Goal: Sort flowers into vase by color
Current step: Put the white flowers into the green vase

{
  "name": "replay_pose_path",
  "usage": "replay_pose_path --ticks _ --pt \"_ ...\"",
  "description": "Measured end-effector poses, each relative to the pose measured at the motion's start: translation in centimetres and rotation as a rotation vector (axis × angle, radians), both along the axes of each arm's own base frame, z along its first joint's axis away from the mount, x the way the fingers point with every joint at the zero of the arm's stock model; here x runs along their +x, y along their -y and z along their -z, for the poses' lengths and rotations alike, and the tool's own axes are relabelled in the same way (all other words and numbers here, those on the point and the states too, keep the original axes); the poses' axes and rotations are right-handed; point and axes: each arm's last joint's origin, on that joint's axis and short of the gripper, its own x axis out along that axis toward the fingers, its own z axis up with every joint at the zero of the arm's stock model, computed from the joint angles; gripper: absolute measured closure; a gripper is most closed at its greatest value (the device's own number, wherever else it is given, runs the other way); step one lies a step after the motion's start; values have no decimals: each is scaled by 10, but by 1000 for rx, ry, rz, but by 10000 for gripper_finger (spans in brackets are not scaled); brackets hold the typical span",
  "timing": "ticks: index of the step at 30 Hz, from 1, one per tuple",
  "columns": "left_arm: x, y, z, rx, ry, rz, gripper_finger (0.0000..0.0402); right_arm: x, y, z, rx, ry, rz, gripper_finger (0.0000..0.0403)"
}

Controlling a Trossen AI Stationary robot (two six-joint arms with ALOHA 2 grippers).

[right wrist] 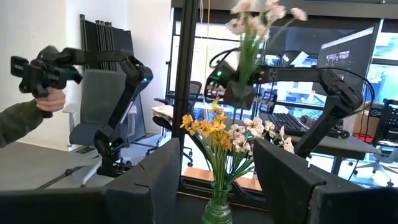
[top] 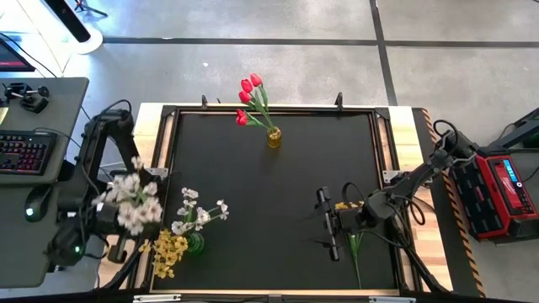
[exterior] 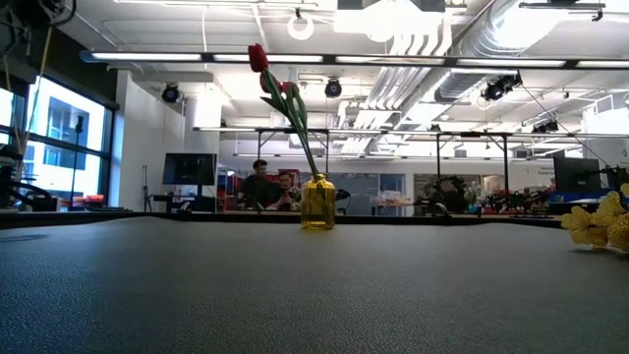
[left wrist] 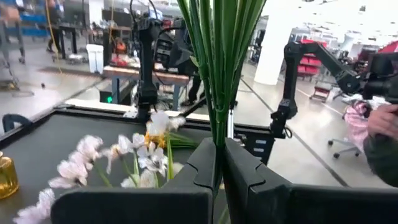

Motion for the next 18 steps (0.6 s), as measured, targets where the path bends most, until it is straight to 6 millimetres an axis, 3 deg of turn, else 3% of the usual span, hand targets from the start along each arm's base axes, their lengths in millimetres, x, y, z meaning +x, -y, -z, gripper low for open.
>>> replay_pose_path --ticks 4,10,18 --pt "2 4 32 -69 8 -16 401 0 0 0 -2 0 0 214" --pt "12 -8 84 -197 11 -71 401 0 1 -2 3 17 3 214" --pt "9 -14 101 -191 12 -59 401 0 1 -2 6 20 3 214"
